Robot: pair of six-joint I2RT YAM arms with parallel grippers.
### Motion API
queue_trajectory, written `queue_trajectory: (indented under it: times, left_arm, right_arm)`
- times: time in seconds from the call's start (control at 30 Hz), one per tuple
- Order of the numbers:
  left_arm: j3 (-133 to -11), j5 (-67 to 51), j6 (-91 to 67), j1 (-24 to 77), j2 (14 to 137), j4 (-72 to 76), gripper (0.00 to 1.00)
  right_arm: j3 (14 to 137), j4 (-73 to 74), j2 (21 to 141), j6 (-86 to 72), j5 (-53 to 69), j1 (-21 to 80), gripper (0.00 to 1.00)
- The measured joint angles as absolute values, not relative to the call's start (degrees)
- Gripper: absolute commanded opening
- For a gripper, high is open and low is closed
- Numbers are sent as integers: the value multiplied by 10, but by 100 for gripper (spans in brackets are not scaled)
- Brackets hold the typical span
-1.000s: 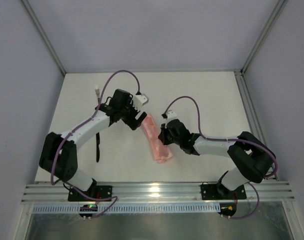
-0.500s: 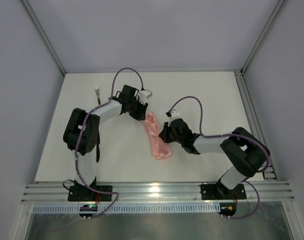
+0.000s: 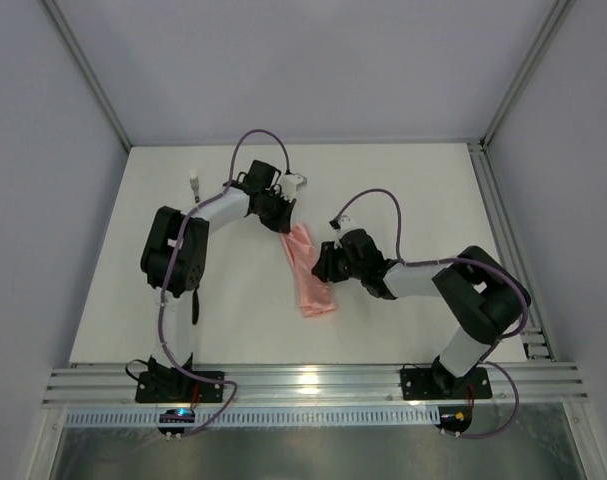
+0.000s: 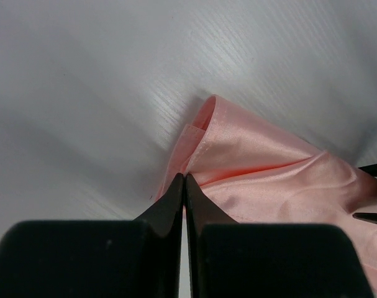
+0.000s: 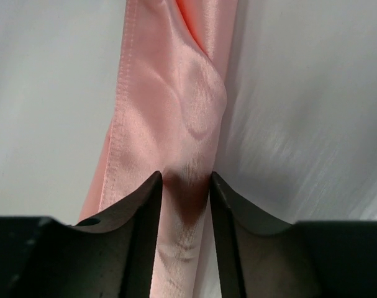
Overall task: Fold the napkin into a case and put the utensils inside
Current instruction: Smooth out the smaller rectangle-folded napkin at the center of the board.
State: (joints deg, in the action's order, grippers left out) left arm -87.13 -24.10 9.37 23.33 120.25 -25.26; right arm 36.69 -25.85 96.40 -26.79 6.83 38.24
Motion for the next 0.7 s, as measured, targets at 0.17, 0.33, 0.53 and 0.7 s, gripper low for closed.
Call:
queue_trajectory:
  times: [0.17,0.33,0.53,0.7]
  left_arm:
    - [-872,-243,98,232,1203,-261,0]
    - [-872,-246,103,232,1203,-265,0]
    - [-872,-246,112,232,1203,-270,0]
    - [-872,-247,120,232,1203,-274,0]
  right_arm:
    - [389,-154,909,-213,42,383,45]
    - [393,-82,806,-152,1,407,50]
    - [395,-47,780,-119,6,496,57]
    - [442,10,844,-115,-7,543,61]
